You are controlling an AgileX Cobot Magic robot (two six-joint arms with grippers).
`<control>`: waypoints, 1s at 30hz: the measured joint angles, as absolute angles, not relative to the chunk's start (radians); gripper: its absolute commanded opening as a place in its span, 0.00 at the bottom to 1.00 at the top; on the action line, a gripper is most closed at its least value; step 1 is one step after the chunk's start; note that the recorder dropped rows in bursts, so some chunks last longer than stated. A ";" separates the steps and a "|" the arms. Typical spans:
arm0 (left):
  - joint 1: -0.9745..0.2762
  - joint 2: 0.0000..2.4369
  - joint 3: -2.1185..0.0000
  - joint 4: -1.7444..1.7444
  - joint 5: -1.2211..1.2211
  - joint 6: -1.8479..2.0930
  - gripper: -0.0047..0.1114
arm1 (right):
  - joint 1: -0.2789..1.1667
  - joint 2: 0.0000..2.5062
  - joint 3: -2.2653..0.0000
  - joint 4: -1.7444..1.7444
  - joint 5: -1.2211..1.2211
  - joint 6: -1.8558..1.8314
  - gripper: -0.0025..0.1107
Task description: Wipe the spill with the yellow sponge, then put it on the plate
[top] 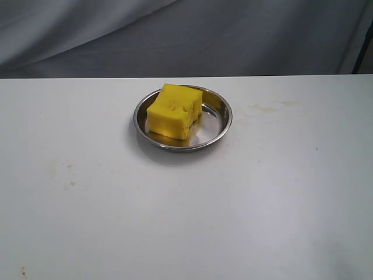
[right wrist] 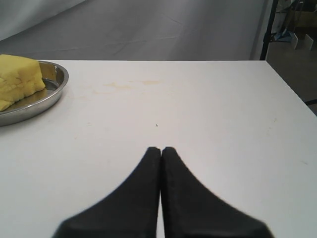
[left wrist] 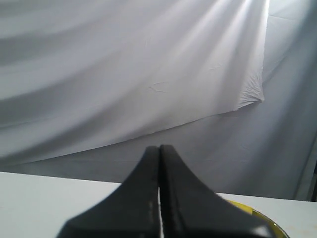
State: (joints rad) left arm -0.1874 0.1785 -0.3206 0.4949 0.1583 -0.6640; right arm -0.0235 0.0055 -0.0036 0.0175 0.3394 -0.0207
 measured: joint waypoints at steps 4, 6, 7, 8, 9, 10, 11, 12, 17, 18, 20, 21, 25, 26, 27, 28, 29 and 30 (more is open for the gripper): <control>-0.187 0.178 -0.319 0.360 0.159 -0.514 0.04 | -0.023 0.006 -0.004 0.018 0.339 -0.021 0.02; -0.187 0.178 -0.319 0.284 0.167 -0.427 0.04 | -0.023 0.006 -0.004 0.018 0.339 -0.021 0.02; -0.187 0.178 -0.319 0.262 0.173 -0.392 0.04 | -0.023 0.006 -0.004 0.018 0.339 -0.021 0.02; -0.187 0.178 -0.319 0.242 0.179 -0.365 0.04 | -0.023 0.006 -0.004 0.018 0.339 -0.021 0.02; -0.187 0.178 -0.319 0.230 0.185 -0.347 0.04 | -0.023 0.006 -0.004 0.018 0.339 -0.021 0.02; -0.187 0.178 -0.319 0.223 0.185 -0.339 0.04 | -0.023 0.006 -0.004 0.018 0.339 -0.021 0.02; -0.187 0.178 -0.319 0.215 0.188 -0.330 0.04 | -0.023 0.006 -0.004 0.018 0.339 -0.021 0.02; -0.187 0.178 -0.319 0.207 0.189 -0.324 0.04 | -0.023 0.006 -0.004 0.018 0.339 -0.021 0.02; -0.187 0.178 -0.319 0.171 0.189 -0.312 0.04 | -0.023 0.006 -0.004 0.018 0.339 -0.021 0.02; -0.187 0.178 -0.319 0.155 0.189 -0.312 0.04 | -0.023 0.006 -0.004 0.018 0.339 -0.021 0.02; -0.187 0.178 -0.319 0.109 0.194 -0.306 0.04 | -0.023 0.006 -0.004 0.018 0.339 -0.021 0.02; -0.187 0.178 -0.319 0.084 0.197 -0.296 0.04 | -0.023 0.006 -0.004 0.018 0.339 -0.021 0.02; -0.187 0.178 -0.319 0.026 0.236 -0.235 0.04 | -0.023 0.006 -0.004 0.018 0.339 -0.021 0.02; -0.187 0.178 -0.319 0.020 0.255 -0.219 0.04 | -0.023 0.006 -0.004 0.018 0.339 -0.021 0.02; -0.187 0.178 -0.319 0.015 0.275 -0.196 0.04 | -0.023 0.006 -0.004 0.018 0.339 -0.021 0.02; -0.187 0.178 -0.319 0.013 0.296 -0.173 0.04 | -0.023 0.006 -0.004 0.018 0.339 -0.021 0.02; -0.187 0.178 -0.319 0.008 0.314 -0.149 0.04 | -0.023 0.006 -0.004 0.018 0.339 -0.021 0.02; -0.187 0.178 -0.319 0.000 0.335 -0.125 0.04 | -0.023 0.006 -0.004 0.018 0.339 -0.021 0.02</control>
State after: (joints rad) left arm -0.1874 0.1785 -0.3188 0.0000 0.3348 -0.1253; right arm -0.0235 0.0055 -0.0036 0.0175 0.3394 -0.0207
